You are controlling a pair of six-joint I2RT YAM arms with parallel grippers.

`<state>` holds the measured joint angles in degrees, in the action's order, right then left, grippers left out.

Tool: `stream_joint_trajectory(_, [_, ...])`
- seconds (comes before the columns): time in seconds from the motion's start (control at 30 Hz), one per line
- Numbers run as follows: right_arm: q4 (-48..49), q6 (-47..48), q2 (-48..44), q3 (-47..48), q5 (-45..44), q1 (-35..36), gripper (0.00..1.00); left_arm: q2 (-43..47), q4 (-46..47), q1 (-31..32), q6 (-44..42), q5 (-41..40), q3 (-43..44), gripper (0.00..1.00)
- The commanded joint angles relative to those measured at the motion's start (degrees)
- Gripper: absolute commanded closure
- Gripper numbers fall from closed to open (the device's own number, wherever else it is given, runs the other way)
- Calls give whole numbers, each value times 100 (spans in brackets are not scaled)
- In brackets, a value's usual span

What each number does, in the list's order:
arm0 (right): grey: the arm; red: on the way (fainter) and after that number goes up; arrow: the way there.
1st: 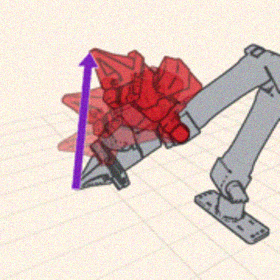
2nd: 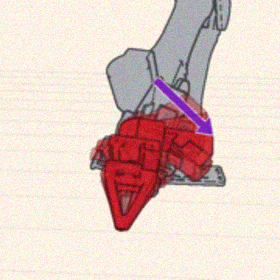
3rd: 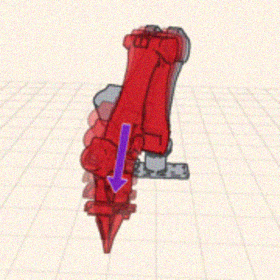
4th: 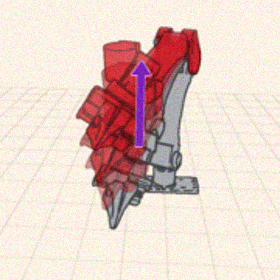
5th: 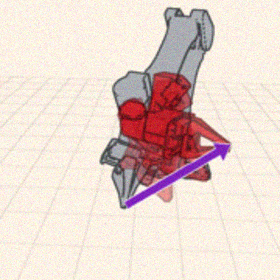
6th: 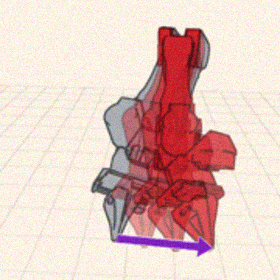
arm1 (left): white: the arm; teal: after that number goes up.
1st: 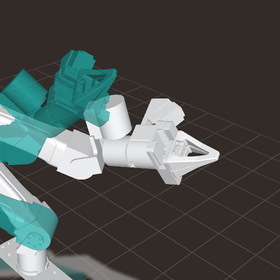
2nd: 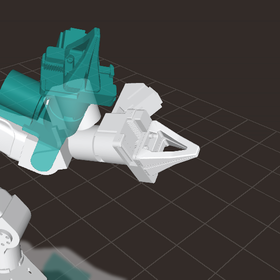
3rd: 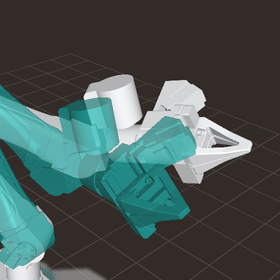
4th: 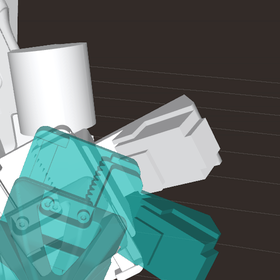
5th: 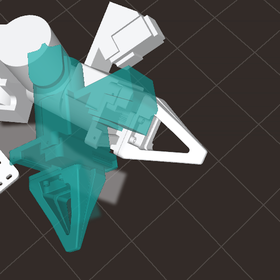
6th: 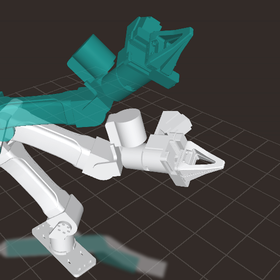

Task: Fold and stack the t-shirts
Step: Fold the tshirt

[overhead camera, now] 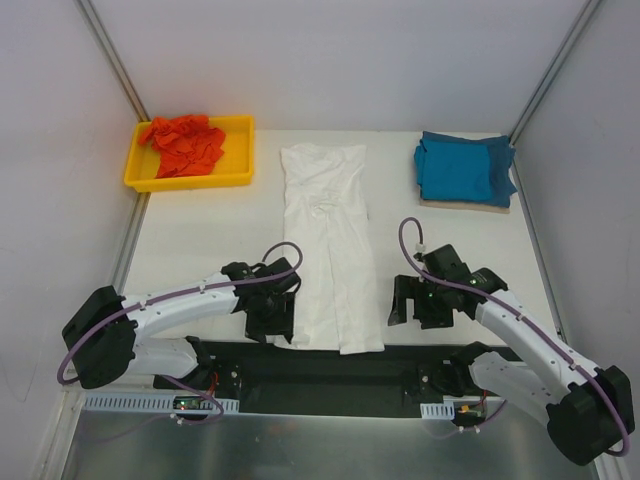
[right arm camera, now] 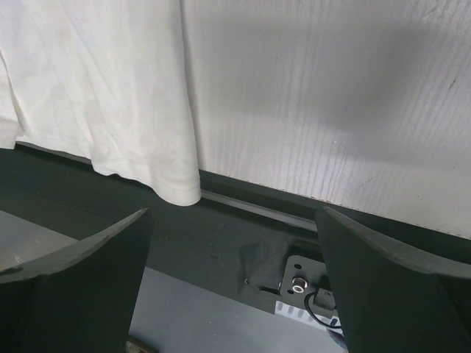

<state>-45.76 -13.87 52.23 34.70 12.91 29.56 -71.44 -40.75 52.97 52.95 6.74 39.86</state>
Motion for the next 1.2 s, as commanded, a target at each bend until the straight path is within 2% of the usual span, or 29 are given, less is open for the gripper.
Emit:
stream_joint_trajectory(0.0, [93, 182, 77, 125, 63, 32, 3, 209, -205, 371, -197, 109, 706, 35])
stream_joint_trajectory(0.03, [85, 235, 77, 142, 45, 32, 3, 209, -196, 424, -241, 73, 821, 33])
stream_joint_trajectory(0.17, [93, 341, 121, 186, -25, 32, 3, -193, -188, 600, -452, 2, 1392, 35])
stream_joint_trajectory(0.47, [93, 446, 121, 99, -245, 23, 3, -1556, -205, 785, -909, 354, 1859, 60])
stream_joint_trajectory(0.6, [93, 481, 77, 55, -271, 23, 3, -1934, -187, 873, -927, 275, 1991, 63])
stream_joint_trajectory(0.73, [120, 517, 86, 37, -289, 23, 3, -2347, -170, 978, -935, 266, 2166, 70])
stream_joint_trajectory(1.17, [190, 543, 86, -16, -262, 15, 3, -2498, -327, 1005, -813, -32, 2035, 71])
